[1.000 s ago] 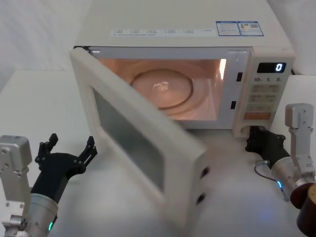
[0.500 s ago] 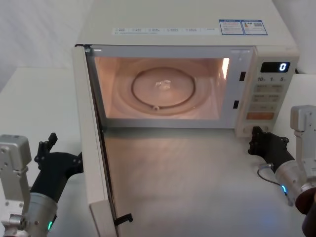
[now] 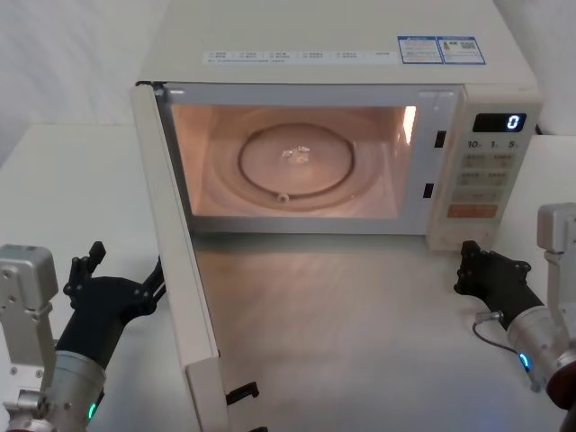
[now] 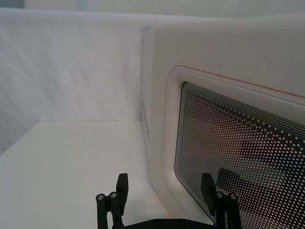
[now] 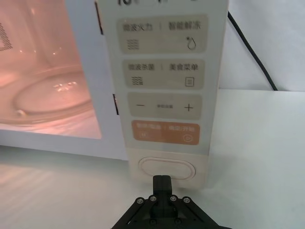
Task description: Press the button to open the microwave door with one hand; close the microwave door with the other hand.
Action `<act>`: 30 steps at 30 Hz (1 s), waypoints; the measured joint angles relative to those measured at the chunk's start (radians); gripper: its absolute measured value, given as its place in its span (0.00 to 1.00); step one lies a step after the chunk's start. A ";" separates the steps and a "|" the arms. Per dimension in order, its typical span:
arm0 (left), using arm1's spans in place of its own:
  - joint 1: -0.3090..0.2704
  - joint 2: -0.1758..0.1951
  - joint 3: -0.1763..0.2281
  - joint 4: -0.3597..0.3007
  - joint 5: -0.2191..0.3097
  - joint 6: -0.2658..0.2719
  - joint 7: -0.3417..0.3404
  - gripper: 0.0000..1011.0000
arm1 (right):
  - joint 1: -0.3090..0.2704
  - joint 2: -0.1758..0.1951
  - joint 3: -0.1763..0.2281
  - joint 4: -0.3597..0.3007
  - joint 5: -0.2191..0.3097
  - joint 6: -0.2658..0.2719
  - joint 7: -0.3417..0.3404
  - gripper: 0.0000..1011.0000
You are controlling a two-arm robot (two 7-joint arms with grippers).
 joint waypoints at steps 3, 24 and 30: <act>0.000 0.000 0.000 0.000 0.000 0.000 0.000 0.99 | -0.017 0.003 -0.001 -0.027 0.003 0.003 0.000 0.00; 0.000 0.000 0.000 0.000 0.000 0.000 0.000 0.99 | -0.104 0.071 0.048 -0.248 0.057 0.026 0.020 0.00; 0.000 0.000 0.000 0.000 0.000 0.000 0.000 0.99 | -0.115 0.097 0.090 -0.286 0.069 0.025 0.014 0.00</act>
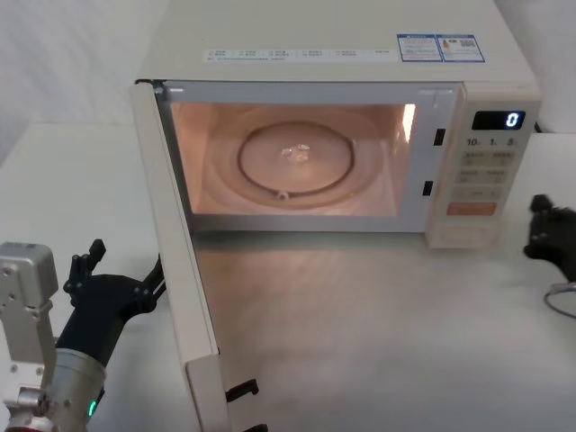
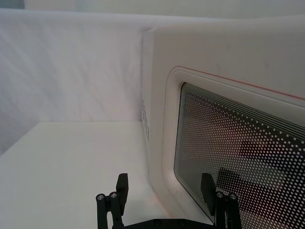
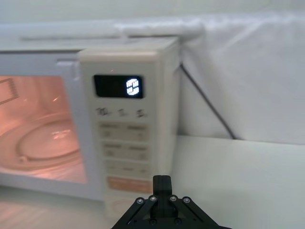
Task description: Press the button to open the microwave door with one hand; close the microwave door with the other hand.
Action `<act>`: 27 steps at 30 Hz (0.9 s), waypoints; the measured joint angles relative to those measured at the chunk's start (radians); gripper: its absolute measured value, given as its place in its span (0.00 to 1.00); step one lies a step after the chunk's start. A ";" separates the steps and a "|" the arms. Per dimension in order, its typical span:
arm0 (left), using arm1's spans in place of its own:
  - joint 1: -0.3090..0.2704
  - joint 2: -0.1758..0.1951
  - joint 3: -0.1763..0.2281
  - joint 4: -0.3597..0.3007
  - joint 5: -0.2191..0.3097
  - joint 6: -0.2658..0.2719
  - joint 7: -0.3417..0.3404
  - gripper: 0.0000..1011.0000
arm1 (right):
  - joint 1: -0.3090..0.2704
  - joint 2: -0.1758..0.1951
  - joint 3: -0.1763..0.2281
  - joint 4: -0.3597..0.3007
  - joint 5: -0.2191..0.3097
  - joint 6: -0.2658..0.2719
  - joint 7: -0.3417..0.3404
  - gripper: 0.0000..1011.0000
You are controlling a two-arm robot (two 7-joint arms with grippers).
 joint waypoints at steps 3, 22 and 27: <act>0.000 0.000 0.000 0.000 0.000 0.000 0.000 0.99 | -0.003 0.006 0.015 -0.007 0.006 -0.002 -0.003 0.00; 0.000 0.000 0.000 0.000 0.000 0.000 0.000 0.99 | -0.002 0.082 0.065 0.010 0.125 -0.012 0.080 0.00; 0.000 0.000 0.000 0.000 0.000 0.000 0.000 0.99 | -0.001 0.085 0.063 0.012 0.128 -0.013 0.083 0.00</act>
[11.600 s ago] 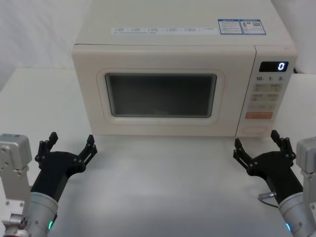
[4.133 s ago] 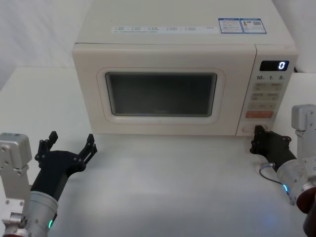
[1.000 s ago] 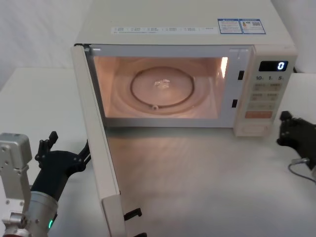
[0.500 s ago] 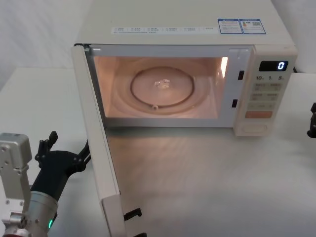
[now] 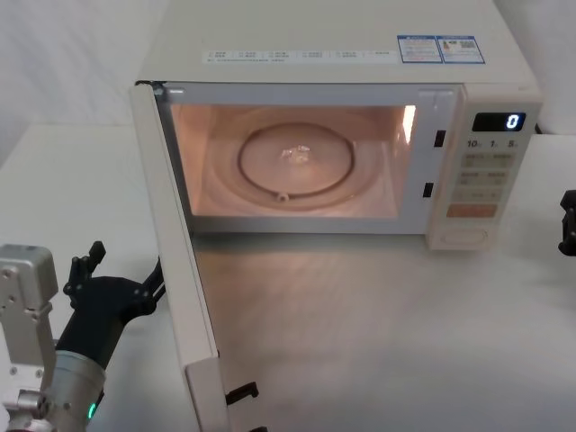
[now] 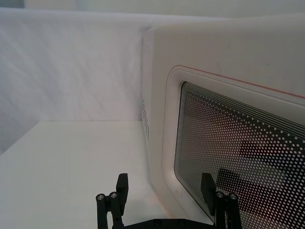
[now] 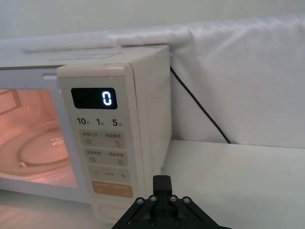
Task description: Press the button to open the microwave door with one hand; close the microwave door with the other hand.
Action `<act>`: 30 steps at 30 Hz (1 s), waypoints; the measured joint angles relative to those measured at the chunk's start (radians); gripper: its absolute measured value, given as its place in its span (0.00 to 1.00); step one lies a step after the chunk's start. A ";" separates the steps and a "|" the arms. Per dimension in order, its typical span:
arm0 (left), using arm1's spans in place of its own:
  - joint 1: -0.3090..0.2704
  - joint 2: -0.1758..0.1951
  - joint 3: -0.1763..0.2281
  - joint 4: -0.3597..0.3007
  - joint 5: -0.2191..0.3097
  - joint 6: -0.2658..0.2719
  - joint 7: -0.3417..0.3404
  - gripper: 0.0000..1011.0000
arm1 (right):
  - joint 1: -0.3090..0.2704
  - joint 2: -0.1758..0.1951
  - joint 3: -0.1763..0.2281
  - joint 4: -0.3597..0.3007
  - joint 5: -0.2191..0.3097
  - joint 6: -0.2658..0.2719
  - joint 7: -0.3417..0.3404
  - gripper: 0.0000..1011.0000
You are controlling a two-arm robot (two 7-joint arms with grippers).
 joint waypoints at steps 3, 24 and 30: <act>0.000 0.000 0.000 0.000 0.000 0.000 0.000 0.99 | 0.000 -0.001 0.001 0.000 0.000 0.000 0.000 0.00; 0.000 0.000 0.000 0.000 0.000 0.000 0.000 0.99 | 0.000 -0.005 0.003 -0.001 -0.003 0.000 -0.003 0.54; 0.000 0.000 0.000 0.000 0.000 0.000 0.000 0.99 | 0.000 -0.005 0.003 -0.001 -0.004 0.000 -0.004 0.71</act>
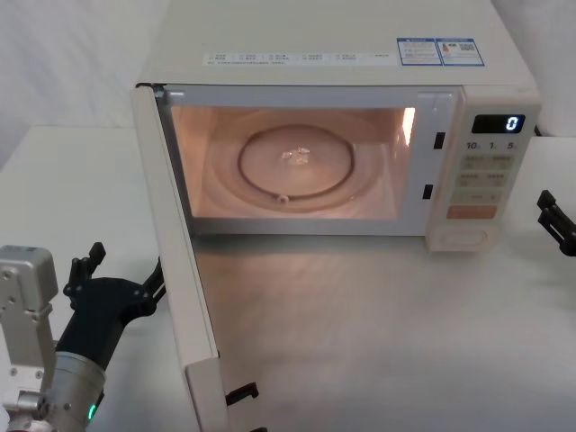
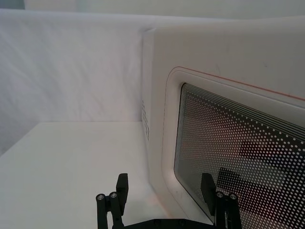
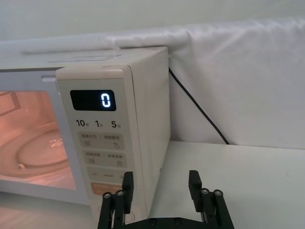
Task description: Press the button to open the microwave door with one hand; close the microwave door with the other hand.
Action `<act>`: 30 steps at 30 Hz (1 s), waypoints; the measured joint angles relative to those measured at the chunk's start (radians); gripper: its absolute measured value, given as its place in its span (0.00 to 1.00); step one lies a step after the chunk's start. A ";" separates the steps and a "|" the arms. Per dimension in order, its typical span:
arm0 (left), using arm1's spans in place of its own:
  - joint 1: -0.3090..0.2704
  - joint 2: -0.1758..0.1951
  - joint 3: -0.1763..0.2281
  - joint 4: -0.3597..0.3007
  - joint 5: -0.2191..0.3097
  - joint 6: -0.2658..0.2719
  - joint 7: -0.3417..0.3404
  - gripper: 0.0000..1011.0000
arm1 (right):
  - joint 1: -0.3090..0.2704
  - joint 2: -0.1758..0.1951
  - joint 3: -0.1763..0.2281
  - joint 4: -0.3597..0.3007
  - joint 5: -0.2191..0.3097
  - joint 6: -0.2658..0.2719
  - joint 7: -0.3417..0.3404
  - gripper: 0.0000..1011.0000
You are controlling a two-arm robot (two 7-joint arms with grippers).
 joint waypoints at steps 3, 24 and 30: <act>0.000 0.000 0.000 0.000 0.000 0.000 0.000 0.99 | 0.000 0.000 0.000 0.000 0.000 0.000 0.000 0.81; 0.000 0.000 0.000 0.000 0.000 0.000 0.000 0.99 | 0.000 0.000 0.000 0.000 -0.001 0.000 -0.001 0.99; 0.000 0.000 0.000 0.000 0.000 0.000 0.000 0.99 | 0.000 0.000 0.000 0.000 -0.001 0.000 -0.001 0.99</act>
